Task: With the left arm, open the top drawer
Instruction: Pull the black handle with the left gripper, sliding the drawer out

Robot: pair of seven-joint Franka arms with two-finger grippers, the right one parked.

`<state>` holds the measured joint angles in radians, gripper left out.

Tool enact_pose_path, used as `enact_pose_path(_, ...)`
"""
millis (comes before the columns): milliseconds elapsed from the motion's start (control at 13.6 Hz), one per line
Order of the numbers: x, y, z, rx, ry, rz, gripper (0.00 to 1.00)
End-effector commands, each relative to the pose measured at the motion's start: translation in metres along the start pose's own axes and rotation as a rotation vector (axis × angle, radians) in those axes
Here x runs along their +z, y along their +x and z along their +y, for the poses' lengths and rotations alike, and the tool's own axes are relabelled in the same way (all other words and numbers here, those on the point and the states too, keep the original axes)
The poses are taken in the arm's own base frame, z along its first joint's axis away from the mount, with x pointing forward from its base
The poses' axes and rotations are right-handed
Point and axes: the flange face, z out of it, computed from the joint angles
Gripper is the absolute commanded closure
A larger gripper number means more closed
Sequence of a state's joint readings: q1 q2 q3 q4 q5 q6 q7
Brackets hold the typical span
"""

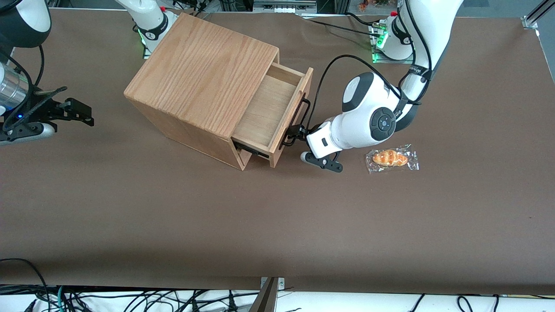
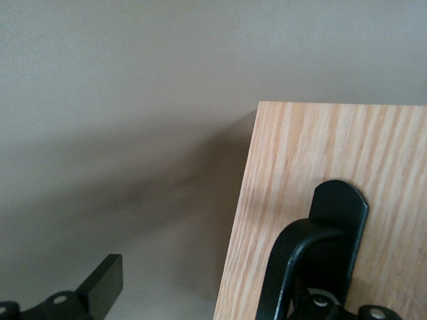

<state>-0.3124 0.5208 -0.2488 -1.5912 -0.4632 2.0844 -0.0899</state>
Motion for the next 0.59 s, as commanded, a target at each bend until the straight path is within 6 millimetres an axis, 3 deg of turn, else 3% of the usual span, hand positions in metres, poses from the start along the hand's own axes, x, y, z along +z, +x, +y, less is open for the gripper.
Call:
enact_pose_path(0, -0.017, 0.011, -0.027, -0.001, 0.058, 0.005, 0.00)
enact_pose_path(515, -0.028, 0.016, -0.037, -0.015, 0.053, 0.009, 0.00)
